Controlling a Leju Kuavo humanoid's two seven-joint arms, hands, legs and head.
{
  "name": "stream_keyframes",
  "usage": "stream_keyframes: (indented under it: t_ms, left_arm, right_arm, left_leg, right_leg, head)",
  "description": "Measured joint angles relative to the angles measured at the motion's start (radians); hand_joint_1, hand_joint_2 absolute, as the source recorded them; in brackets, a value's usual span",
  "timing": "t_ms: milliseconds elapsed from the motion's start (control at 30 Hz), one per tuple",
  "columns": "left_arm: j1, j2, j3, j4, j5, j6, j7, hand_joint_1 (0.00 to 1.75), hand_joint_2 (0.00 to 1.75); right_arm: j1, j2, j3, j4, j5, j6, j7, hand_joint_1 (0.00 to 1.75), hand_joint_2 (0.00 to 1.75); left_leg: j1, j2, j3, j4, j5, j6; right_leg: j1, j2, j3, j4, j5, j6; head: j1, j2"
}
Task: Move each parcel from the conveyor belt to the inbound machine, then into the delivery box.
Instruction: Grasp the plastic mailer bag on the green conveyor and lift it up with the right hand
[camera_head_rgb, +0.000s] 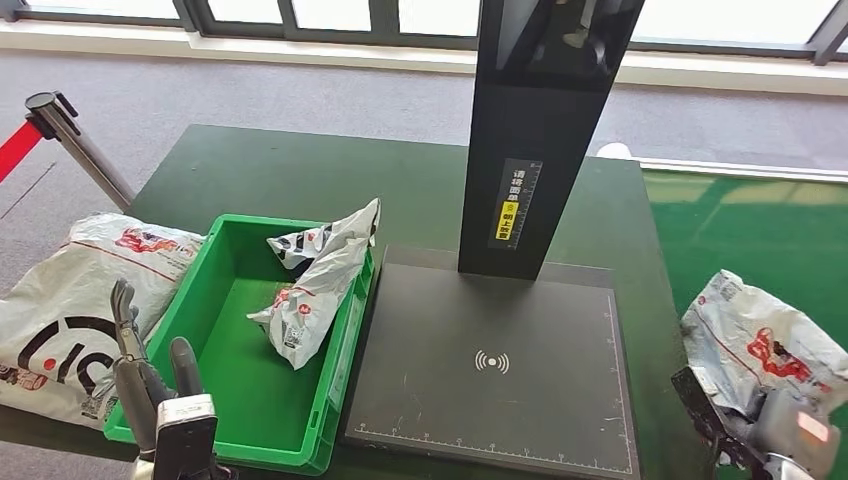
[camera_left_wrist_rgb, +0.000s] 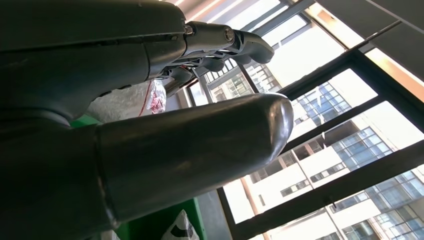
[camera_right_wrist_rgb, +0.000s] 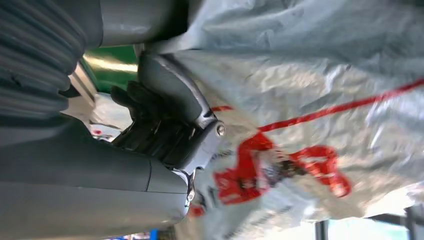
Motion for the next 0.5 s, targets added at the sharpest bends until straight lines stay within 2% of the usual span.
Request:
stream_keyframes:
  t_ms: [133,333,500]
  left_arm:
    - [0.000,0.000,0.000,0.000,0.000,-0.006,-0.004,0.00,0.00]
    - [-0.002,0.000,0.000,0.000,0.002,-0.016,-0.006,0.00,0.00]
    - [-0.003,0.000,0.000,0.000,0.005,-0.018,-0.013,0.00,0.00]
  right_arm:
    - [0.035,0.037,0.048,-0.099,-0.012,-0.036,-0.019,1.75,1.75]
    - [0.062,0.071,0.066,-0.191,-0.041,-0.080,-0.046,1.75,1.75]
    - [0.073,0.093,0.067,-0.248,-0.094,-0.158,-0.113,1.75,1.75]
  left_leg:
    - [0.000,0.000,0.000,0.000,0.000,0.000]
    - [-0.001,0.000,0.000,0.000,0.000,0.000]
    - [-0.001,0.000,0.000,0.000,0.000,0.000]
  right_leg:
    - [0.000,0.000,0.000,0.000,0.000,0.000]
    - [0.000,0.000,0.000,0.000,0.000,0.000]
    - [0.000,0.001,0.000,0.000,0.000,0.000]
  head:
    - [0.000,0.000]
    - [0.000,0.000]
    - [0.000,0.000]
